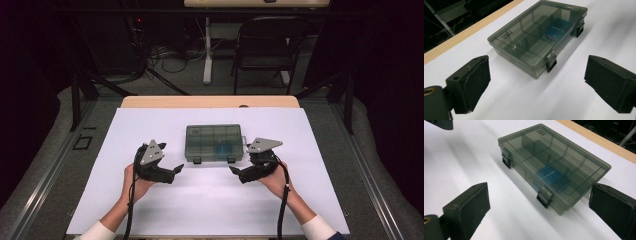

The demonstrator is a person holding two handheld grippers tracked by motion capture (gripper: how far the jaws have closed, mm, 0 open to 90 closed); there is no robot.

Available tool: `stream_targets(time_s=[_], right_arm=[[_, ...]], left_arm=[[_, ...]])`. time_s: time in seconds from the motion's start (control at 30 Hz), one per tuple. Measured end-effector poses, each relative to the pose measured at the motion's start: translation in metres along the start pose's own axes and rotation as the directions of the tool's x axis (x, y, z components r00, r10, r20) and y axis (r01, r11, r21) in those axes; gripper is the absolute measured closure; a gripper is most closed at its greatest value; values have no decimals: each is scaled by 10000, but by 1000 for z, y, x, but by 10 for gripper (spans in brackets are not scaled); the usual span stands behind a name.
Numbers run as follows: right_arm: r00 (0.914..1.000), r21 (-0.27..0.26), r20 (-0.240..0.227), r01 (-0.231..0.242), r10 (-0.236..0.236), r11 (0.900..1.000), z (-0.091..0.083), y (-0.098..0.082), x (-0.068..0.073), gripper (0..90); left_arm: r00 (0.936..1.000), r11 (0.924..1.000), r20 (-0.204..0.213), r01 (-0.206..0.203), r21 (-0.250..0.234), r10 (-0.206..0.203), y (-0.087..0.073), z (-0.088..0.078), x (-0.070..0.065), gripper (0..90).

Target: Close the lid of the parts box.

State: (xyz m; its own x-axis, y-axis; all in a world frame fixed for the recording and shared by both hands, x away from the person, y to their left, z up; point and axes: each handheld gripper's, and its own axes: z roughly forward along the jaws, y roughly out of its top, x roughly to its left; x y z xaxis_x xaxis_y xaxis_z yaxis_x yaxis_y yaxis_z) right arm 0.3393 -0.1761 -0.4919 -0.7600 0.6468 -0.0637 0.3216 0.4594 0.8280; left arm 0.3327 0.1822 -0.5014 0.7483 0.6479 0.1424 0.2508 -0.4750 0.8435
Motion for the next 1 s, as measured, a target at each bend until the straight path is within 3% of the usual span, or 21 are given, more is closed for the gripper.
stream_targets(time_s=[0.17, 0.4, 0.57, 0.63, 0.83, 1.0], right_arm=[[9998, -188, 168, 87, -83, 9998, -12, -9, 10, 16], [9990, -378, 404, -158, 174, 9992, -23, -30, 15, 5], [9971, -320, 759, -79, 103, 9995, -30, -47, 22, 0], [9950, -370, 1000, 58, -21, 9993, -33, -53, 25, 0], [9903, -536, 1387, -24, 99, 9986, -40, -67, 30, 0], [9901, -632, 1390, -120, 207, 9979, -41, -76, 34, 0]], left_arm=[[9996, 9999, -240, 127, 27, -126, -16, -14, -9, 21], [9985, 9994, -449, 318, 137, -312, -40, -23, -20, 1], [9976, 9985, -510, 480, 249, -467, -56, -27, -24, 0], [9973, 9992, -678, 298, 269, -279, -61, -29, -27, 0], [9970, 9991, -697, 339, 242, -321, -74, -34, -33, 0], [9981, 9989, -527, 323, 349, -304, -79, -34, -37, 0]])
